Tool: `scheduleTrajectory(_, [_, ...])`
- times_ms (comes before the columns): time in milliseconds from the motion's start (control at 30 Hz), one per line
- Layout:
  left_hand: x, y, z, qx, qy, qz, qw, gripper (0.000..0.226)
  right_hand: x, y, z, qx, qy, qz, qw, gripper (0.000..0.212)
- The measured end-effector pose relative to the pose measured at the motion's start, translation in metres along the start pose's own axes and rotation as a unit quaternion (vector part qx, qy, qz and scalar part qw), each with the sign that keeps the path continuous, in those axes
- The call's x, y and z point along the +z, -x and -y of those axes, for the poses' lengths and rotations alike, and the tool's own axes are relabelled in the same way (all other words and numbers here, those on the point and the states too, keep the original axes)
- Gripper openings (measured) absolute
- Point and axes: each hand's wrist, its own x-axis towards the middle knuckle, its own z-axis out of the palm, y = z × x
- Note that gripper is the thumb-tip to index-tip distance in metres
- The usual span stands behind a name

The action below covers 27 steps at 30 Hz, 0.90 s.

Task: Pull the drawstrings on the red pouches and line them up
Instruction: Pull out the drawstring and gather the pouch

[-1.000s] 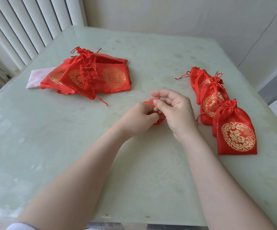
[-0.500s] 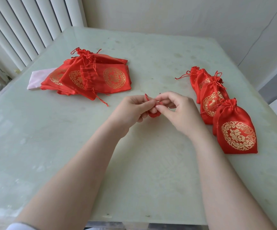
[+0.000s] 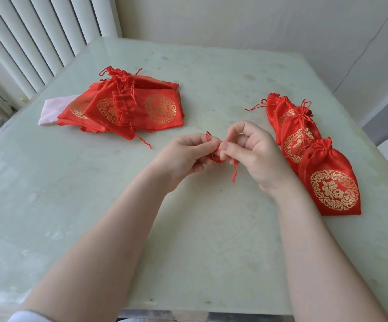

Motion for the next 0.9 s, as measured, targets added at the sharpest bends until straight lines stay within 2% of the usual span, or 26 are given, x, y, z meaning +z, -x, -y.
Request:
scheduleTrajectory(67, [-0.001,0.0,0.0,-0.002,0.029,0.006,1.0,0.019,0.001,0.002,0.001,0.019,0.015,0.04,0.999,0.018])
scheduleTrajectory(133, [-0.002,-0.001,0.0,-0.005,0.044,0.011,0.999,0.02,0.0,0.0,0.0,0.03,0.036,0.008,0.999,0.021])
scheduleTrajectory(200, [-0.003,-0.002,0.0,-0.005,0.055,0.02,0.998,0.021,-0.004,-0.002,-0.004,0.004,0.11,-0.048,0.993,0.021])
scheduleTrajectory(300, [-0.004,-0.002,0.001,-0.007,0.071,0.032,0.997,0.022,-0.007,-0.004,-0.009,-0.008,0.201,-0.056,0.978,0.023])
scheduleTrajectory(367, [-0.004,-0.002,0.002,-0.009,0.08,0.041,0.996,0.02,-0.006,-0.002,-0.008,-0.004,0.186,-0.032,0.982,0.023])
scheduleTrajectory(467, [-0.005,-0.002,0.002,-0.019,0.108,0.046,0.993,0.018,-0.004,-0.002,-0.004,0.016,0.148,-0.02,0.989,0.01])
scheduleTrajectory(633, [-0.007,-0.004,0.005,-0.019,0.095,0.041,0.994,0.017,-0.004,-0.002,-0.006,0.03,0.187,-0.032,0.981,0.02])
scheduleTrajectory(900, [-0.005,-0.004,0.005,-0.006,0.066,0.053,0.996,0.016,-0.005,-0.002,-0.005,0.046,0.228,-0.044,0.971,0.018])
